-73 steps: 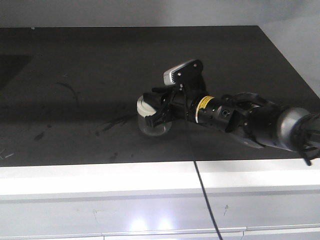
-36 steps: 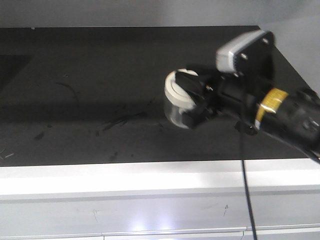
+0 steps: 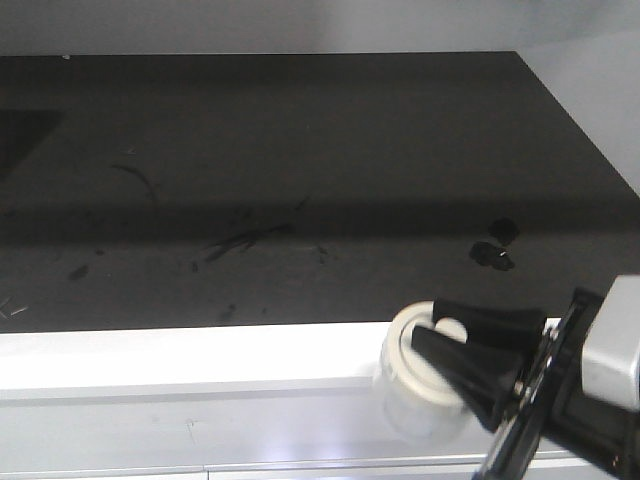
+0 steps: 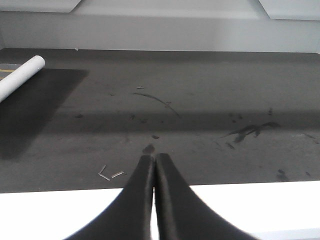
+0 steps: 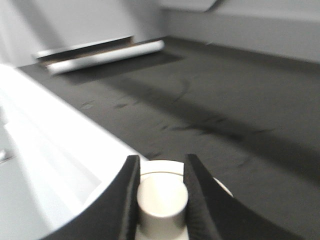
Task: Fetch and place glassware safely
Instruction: 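Pull the held jar back toward the robot body with the right gripper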
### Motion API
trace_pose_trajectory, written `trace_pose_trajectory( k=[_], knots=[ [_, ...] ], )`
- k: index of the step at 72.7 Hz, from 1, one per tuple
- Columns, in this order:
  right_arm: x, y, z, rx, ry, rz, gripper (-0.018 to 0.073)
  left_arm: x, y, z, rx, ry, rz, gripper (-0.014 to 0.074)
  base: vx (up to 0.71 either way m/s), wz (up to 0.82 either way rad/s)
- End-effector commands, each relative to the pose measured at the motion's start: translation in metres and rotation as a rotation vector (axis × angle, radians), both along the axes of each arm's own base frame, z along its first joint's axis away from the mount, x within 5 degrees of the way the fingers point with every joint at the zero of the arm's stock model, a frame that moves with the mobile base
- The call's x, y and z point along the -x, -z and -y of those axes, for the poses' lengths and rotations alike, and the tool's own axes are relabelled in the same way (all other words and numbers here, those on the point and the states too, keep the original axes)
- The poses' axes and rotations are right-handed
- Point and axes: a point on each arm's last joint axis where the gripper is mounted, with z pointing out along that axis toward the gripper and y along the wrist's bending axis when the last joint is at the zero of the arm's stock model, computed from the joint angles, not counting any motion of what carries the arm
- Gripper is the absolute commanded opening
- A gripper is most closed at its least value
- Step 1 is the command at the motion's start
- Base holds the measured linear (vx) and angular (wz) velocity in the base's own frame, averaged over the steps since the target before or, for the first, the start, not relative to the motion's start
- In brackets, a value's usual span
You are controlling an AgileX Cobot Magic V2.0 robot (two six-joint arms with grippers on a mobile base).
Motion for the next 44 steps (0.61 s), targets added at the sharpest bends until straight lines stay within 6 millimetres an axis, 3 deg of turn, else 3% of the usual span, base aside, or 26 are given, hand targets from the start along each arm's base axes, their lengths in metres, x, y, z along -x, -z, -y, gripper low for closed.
trace_pose_trajectory(
  k=[1, 44],
  knots=[
    [0.0058, -0.0118, -0.0043, -0.065, -0.074, -0.001, -0.0001, 0.0000, -0.0142, 0.0011, 0.011, 0.015, 0.085, -0.0007, 0.00, 0.00],
    [0.0071, -0.0084, -0.0052, -0.016, -0.097, 0.005, -0.0001, 0.0000, -0.0142, 0.0011, 0.011, 0.015, 0.085, -0.0007, 0.00, 0.00]
  ],
)
